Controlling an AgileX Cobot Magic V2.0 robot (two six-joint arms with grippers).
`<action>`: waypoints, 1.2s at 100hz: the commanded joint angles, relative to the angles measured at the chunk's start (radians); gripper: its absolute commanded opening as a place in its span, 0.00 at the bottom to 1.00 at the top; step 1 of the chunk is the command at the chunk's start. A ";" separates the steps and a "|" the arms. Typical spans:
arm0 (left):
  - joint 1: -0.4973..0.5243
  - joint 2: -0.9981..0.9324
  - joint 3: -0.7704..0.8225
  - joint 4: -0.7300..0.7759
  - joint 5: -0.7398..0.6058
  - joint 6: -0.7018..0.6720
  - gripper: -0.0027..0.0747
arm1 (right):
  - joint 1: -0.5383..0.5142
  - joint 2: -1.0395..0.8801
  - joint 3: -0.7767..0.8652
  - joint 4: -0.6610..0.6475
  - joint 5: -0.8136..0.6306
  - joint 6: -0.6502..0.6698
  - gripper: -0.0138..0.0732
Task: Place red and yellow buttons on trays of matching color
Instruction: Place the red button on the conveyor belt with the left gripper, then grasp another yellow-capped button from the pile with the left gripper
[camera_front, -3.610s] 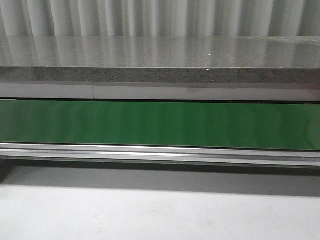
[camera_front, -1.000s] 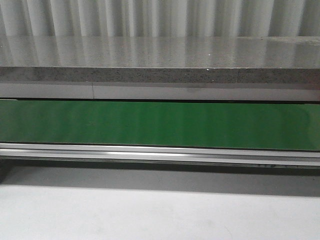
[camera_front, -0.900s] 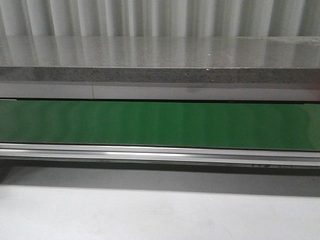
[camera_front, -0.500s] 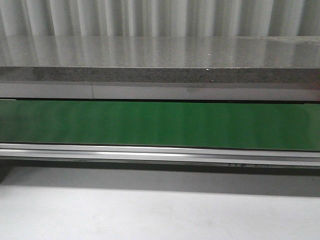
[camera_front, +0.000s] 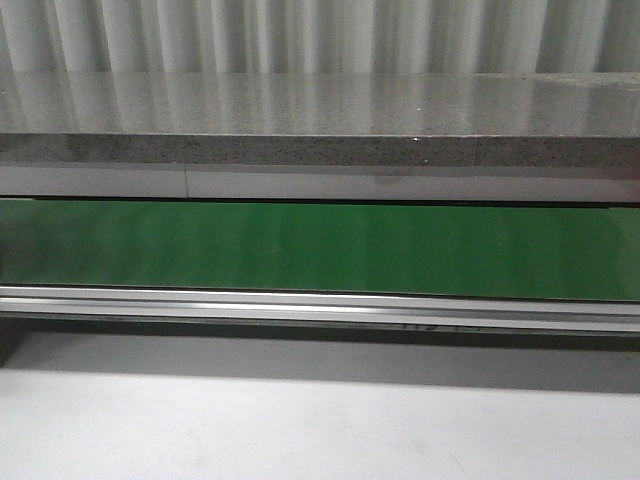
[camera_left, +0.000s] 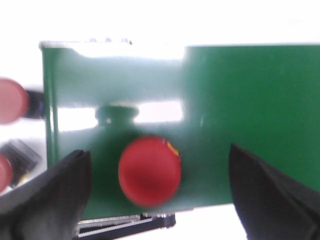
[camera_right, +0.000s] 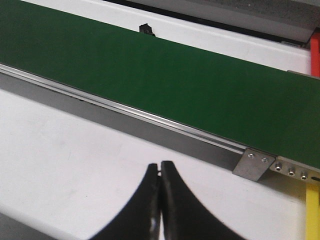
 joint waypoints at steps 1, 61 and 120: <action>-0.006 -0.040 -0.064 -0.026 -0.038 -0.014 0.78 | 0.000 0.010 -0.023 0.013 -0.077 -0.006 0.08; 0.297 0.182 -0.245 0.057 -0.007 -0.316 0.76 | 0.000 0.010 -0.023 0.013 -0.082 -0.006 0.08; 0.314 0.505 -0.477 0.087 0.077 -0.429 0.76 | 0.000 0.010 -0.023 0.013 -0.082 -0.006 0.08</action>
